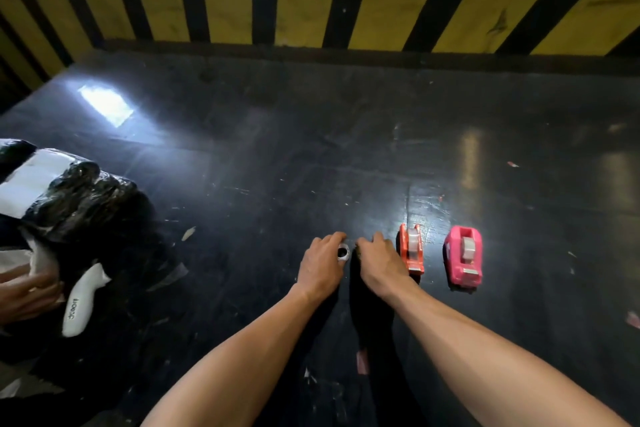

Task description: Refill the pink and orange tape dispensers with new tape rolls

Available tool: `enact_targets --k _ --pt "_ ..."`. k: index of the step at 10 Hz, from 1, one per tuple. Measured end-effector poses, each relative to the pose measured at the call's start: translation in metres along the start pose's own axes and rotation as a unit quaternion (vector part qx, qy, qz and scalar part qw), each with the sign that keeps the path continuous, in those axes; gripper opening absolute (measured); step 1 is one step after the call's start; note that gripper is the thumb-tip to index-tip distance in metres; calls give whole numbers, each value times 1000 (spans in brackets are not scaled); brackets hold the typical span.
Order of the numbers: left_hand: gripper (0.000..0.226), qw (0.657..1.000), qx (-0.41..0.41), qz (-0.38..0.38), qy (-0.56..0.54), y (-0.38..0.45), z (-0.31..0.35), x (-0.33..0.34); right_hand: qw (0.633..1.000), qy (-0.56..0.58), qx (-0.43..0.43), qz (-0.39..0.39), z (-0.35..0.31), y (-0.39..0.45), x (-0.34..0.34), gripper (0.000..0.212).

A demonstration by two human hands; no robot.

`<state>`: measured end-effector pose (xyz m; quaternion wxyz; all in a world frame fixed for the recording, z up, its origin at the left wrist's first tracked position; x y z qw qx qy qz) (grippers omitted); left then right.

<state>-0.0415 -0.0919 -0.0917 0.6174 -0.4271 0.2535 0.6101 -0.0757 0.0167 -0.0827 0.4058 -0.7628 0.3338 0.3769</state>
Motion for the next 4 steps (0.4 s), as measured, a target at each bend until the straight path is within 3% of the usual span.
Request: enact_targets --k 1,2,3,4 --pt "40 1000 6 -2 3 4 -3 6 1000 7 7 -7 4 3 3 34" --pt "54 999 -4 -20 -26 3 -9 10 999 38 12 -32 4 -1 3 44" --pt "68 992 -24 -3 -123 -3 -10 7 996 84 -2 -5 5 -11 -4 48" --pt "64 978 -60 64 -188 -37 -13 7 996 85 -19 27 6 -45 -1 40"
Point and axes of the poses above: each hand's wrist, its own y-axis towards the middle knuckle, its own x-axis out of the palm, z = x × y, the point moved 9 cm from there along y, towards the middle knuckle, and after that the axes turned 7 degrees about -z, right-handed, at the moved point
